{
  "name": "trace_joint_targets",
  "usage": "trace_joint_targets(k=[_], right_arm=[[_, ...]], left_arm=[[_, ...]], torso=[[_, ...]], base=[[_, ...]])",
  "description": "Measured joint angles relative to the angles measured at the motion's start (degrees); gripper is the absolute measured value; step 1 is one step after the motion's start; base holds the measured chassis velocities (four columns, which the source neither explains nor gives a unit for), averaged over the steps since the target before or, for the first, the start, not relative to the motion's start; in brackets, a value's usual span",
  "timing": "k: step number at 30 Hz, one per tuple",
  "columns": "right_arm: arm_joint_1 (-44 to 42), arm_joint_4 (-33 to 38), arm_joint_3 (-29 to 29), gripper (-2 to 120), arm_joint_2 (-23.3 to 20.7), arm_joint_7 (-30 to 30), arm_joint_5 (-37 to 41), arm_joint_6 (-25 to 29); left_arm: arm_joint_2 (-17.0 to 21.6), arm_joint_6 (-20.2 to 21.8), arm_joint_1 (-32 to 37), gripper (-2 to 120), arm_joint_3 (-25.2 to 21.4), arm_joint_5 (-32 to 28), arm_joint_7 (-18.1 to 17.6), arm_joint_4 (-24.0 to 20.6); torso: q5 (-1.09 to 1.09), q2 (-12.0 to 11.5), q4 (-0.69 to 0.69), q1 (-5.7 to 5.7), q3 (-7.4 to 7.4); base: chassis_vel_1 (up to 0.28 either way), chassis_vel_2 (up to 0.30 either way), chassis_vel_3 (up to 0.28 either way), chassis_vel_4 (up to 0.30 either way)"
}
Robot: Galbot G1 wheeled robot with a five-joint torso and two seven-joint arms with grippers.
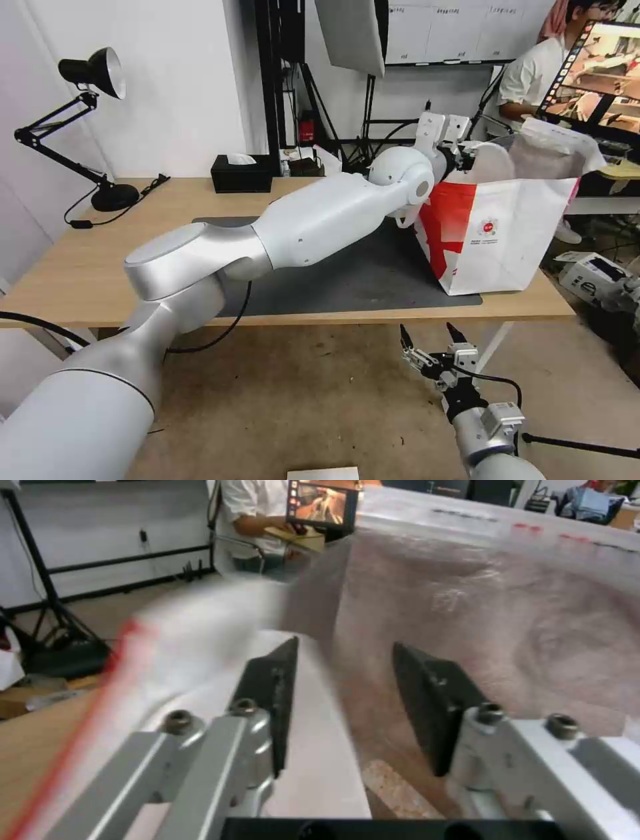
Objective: Pick up the trash from the table and place it into the takeout bag.
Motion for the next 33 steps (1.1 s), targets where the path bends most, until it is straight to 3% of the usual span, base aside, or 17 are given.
trace_joint_targets(k=[14, 20, 31, 33], right_arm=[[0.0, 0.0, 0.0, 100, 0.0, 0.0, 0.0, 0.0], [0.0, 0.0, 0.0, 100, 0.0, 0.0, 0.0, 0.0], [0.0, 0.0, 0.0, 100, 0.0, 0.0, 0.0, 0.0], [0.0, 0.0, 0.0, 100, 0.0, 0.0, 0.0, 0.0]], left_arm=[[0.3, 0.2, -0.1, 97, -1.5, -0.7, -2.4, -2.1], [2.8, 0.0, -0.3, 100, -2.7, -0.6, -3.6, -5.5], [13.9, -1.6, -0.9, 100, -3.4, -0.4, -5.2, -17.9], [20.7, -3.3, 1.1, 100, -4.5, 1.4, -5.7, -24.8]], torso=[[0.0, 0.0, -0.01, 0.0, 0.0], [0.0, 0.0, 0.0, 0.0, 0.0], [-0.02, 0.0, 0.01, 0.0, 0.0], [-0.03, 0.0, 0.01, 0.0, 0.0]], base=[[0.0, 0.0, 0.0, 0.0], [0.0, 0.0, 0.0, 0.0], [0.0, 0.0, 0.0, 0.0], [0.0, 0.0, 0.0, 0.0]])
